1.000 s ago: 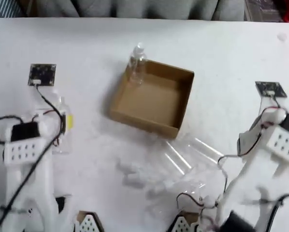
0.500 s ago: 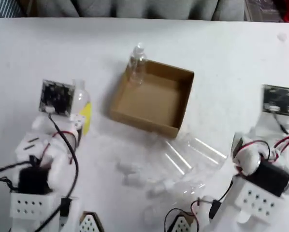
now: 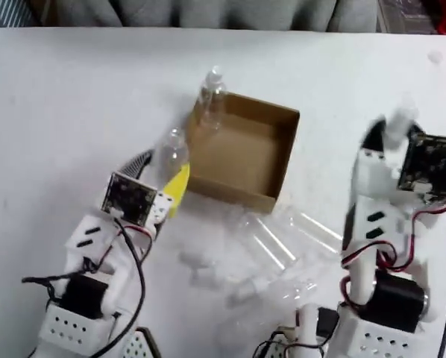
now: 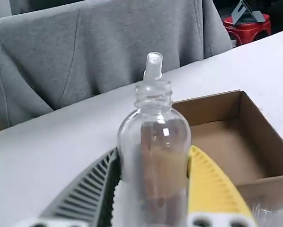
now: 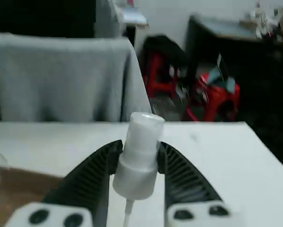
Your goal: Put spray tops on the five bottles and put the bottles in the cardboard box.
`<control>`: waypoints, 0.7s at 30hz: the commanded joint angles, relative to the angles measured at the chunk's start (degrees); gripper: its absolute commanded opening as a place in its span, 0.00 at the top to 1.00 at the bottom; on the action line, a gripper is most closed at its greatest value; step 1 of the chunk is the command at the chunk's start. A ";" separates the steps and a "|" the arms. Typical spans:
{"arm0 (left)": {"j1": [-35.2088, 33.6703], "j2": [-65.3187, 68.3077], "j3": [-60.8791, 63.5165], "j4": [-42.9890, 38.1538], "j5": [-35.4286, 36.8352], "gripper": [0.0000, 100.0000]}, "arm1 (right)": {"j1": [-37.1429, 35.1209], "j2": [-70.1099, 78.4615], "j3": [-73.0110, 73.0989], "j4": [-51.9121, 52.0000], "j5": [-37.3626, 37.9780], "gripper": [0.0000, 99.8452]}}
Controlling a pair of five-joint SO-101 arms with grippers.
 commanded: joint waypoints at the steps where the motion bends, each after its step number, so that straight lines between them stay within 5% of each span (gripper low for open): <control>1: 0.48 -3.91 1.05 -2.29 1.58 0.98 | -9.54 -0.48 -0.44 -14.20 -0.44 0.98; 7: 0.22 -9.63 4.40 -2.29 12.04 0.98 | -25.89 0.13 -0.35 -33.71 0.26 0.98; 11: 0.22 -14.37 7.74 -2.29 12.92 0.98 | -33.71 3.38 -0.79 -41.71 4.22 0.98; 17: 0.75 -18.24 11.96 -2.37 12.66 0.98 | -40.66 7.25 0.18 -42.51 4.92 0.98; 21: 0.75 -18.15 12.48 -2.37 3.16 0.98 | -43.38 6.73 1.76 -38.20 5.10 0.98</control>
